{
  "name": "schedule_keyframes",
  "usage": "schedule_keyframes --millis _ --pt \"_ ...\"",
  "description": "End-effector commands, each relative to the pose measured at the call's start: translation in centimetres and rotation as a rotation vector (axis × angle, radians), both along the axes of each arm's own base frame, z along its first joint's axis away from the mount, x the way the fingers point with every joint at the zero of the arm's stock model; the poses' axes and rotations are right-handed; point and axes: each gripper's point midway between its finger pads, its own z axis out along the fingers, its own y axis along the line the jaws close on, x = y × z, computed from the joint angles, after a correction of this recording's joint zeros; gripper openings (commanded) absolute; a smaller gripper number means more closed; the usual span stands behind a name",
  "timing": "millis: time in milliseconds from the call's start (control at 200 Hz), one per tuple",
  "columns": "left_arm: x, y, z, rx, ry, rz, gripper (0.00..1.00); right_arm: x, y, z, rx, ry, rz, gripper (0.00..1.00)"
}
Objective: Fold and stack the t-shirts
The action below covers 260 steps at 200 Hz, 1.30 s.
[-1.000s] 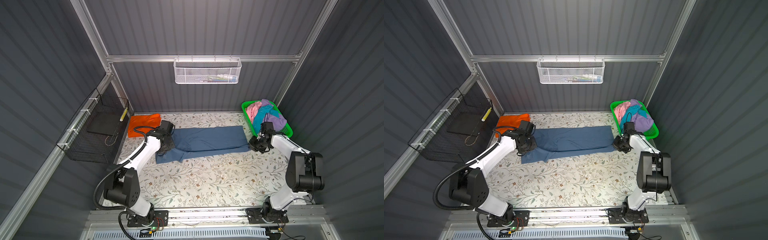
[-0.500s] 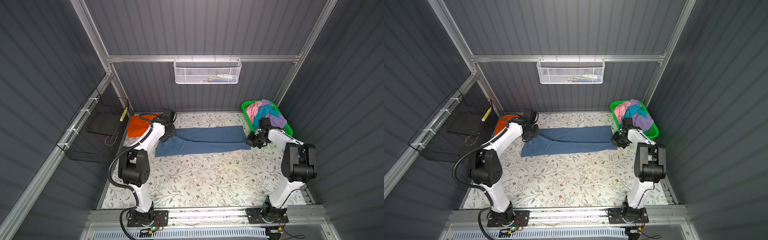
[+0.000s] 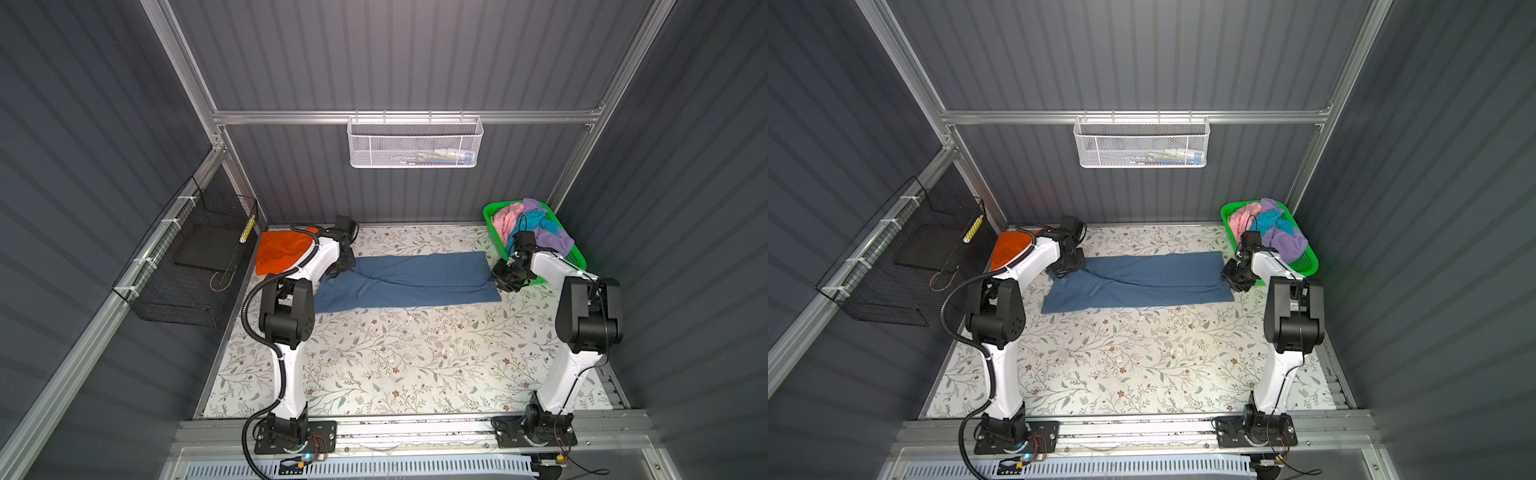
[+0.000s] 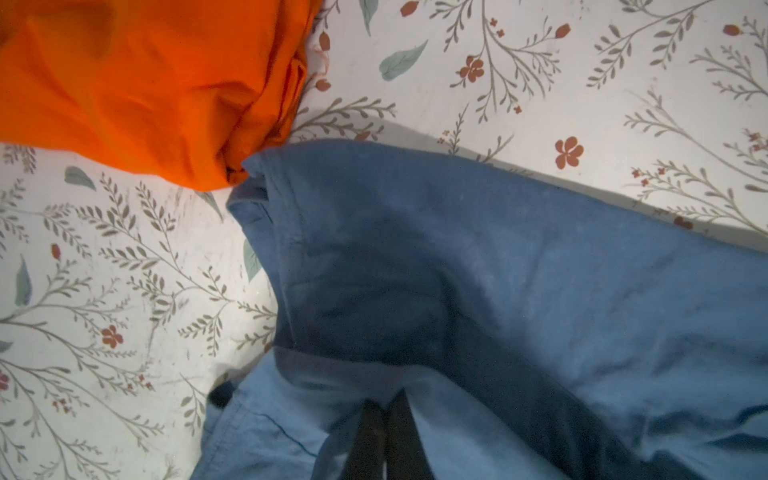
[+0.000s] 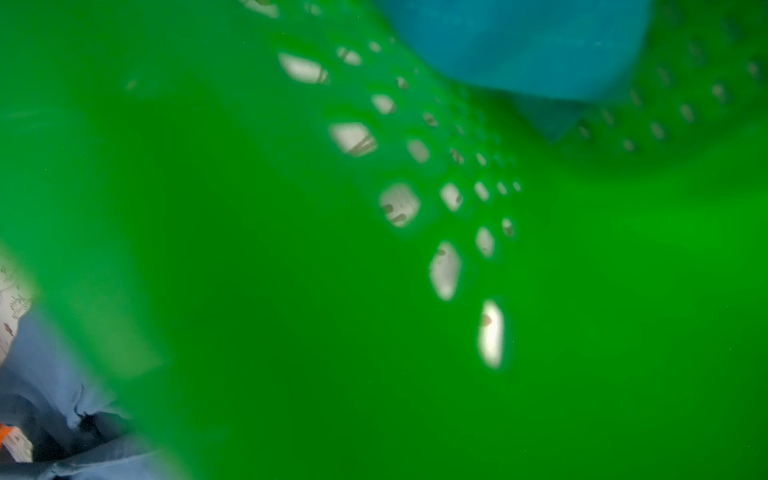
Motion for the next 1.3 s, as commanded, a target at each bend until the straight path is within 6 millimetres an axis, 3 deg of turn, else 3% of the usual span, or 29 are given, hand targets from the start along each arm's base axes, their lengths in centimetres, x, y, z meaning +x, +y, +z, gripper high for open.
schedule_keyframes --millis 0,210,285,375,435,495,560,696,806,926,1196,1296 --pt "1.3 1.5 0.1 0.068 0.008 0.000 0.26 0.6 0.1 1.0 -0.043 -0.021 0.010 0.46" --pt "4.7 3.9 2.4 0.090 -0.021 0.055 0.32 -0.1 1.0 5.0 -0.085 -0.098 0.046 0.47" --pt "3.8 3.6 3.3 0.058 -0.013 0.049 0.32 -1.1 1.9 6.5 -0.120 -0.132 0.073 0.47" --pt "2.0 2.3 4.0 -0.024 -0.031 0.031 0.32 -2.7 3.1 7.3 -0.188 -0.150 0.117 0.46" --pt "-0.1 1.2 3.9 -0.052 -0.029 0.007 0.31 -3.6 4.4 6.9 -0.206 -0.152 0.159 0.33" --pt "-2.2 -0.2 3.4 -0.072 -0.019 -0.026 0.28 -4.3 5.7 5.9 -0.197 -0.130 0.202 0.16" --pt "-4.5 -1.8 2.3 -0.075 0.022 -0.063 0.23 -4.7 7.0 4.2 -0.172 -0.089 0.240 0.03" --pt "-8.0 -4.7 -0.7 -0.099 0.105 -0.113 0.17 -4.7 8.3 1.1 -0.147 -0.022 0.271 0.00" --pt "-8.8 -5.5 -2.9 -0.118 0.147 -0.113 0.17 -3.7 8.4 -0.4 -0.158 -0.004 0.275 0.00" --pt "-8.5 -6.0 -4.0 -0.127 0.172 -0.118 0.17 -2.1 7.9 -1.7 -0.198 0.026 0.279 0.01" --pt "-6.5 -5.6 -3.3 -0.055 0.157 -0.139 0.17 3.1 4.4 -1.2 -0.257 0.002 0.196 0.06" --pt "-5.2 -5.7 -1.6 -0.031 0.130 -0.150 0.18 5.2 3.1 -0.5 -0.267 -0.015 0.169 0.07"
